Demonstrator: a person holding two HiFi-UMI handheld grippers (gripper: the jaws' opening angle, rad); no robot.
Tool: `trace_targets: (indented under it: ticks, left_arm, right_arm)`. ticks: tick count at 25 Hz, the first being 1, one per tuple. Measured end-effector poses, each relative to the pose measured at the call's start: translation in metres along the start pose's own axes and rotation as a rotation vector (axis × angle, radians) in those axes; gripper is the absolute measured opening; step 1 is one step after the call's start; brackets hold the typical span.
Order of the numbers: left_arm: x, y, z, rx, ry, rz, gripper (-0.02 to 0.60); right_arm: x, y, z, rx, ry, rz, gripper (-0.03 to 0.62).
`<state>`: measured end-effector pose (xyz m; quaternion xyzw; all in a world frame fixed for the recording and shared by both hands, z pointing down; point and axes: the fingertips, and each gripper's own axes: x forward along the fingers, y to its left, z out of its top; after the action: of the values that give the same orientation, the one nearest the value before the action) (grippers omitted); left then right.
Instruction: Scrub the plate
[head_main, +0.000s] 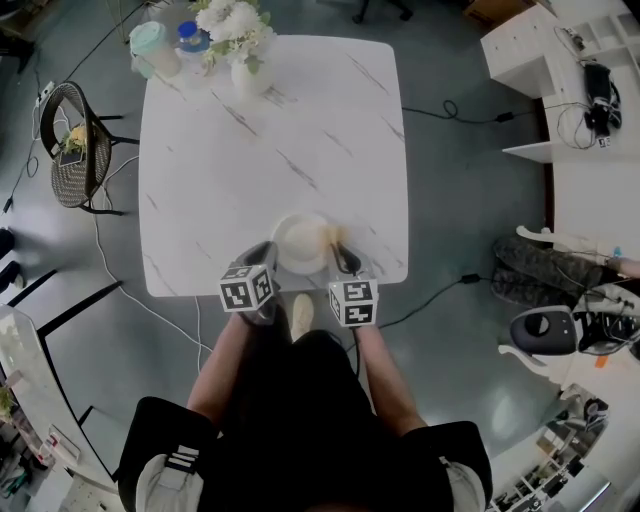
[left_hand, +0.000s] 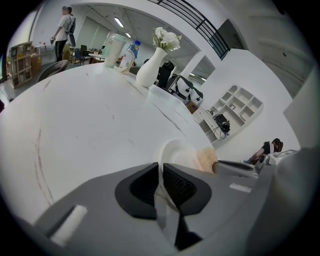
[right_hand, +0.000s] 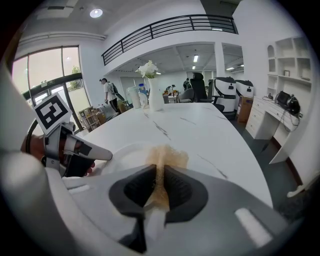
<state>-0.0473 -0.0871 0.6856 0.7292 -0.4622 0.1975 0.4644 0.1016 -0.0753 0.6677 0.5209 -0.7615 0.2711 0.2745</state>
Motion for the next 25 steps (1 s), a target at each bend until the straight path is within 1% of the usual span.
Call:
trace_targets:
  ticks: [6, 11, 14, 17, 21, 25]
  left_arm:
    - [-0.001, 0.000, 0.000, 0.000, -0.002, 0.002, 0.037]
    - [-0.002, -0.001, -0.001, 0.001, -0.006, 0.001, 0.037]
    - [-0.002, -0.001, -0.001, -0.002, -0.009, 0.000, 0.037]
    - [-0.003, -0.001, -0.001, -0.004, -0.011, 0.000, 0.037]
    - [-0.002, -0.001, -0.001, -0.007, -0.013, -0.005, 0.037]
    - [-0.003, -0.001, 0.000, -0.013, -0.017, -0.008, 0.037]
  right_arm:
    - [-0.001, 0.001, 0.003, 0.005, -0.011, 0.002, 0.052]
    - [-0.015, 0.014, 0.021, 0.008, -0.065, 0.024, 0.052]
    - [-0.021, 0.033, 0.035, -0.009, -0.101, 0.058, 0.052]
    - [-0.023, 0.055, 0.041, -0.034, -0.111, 0.104, 0.052]
    - [-0.017, 0.077, 0.035, -0.050, -0.103, 0.156, 0.052]
    - [-0.014, 0.089, 0.026, -0.037, -0.075, 0.179, 0.052]
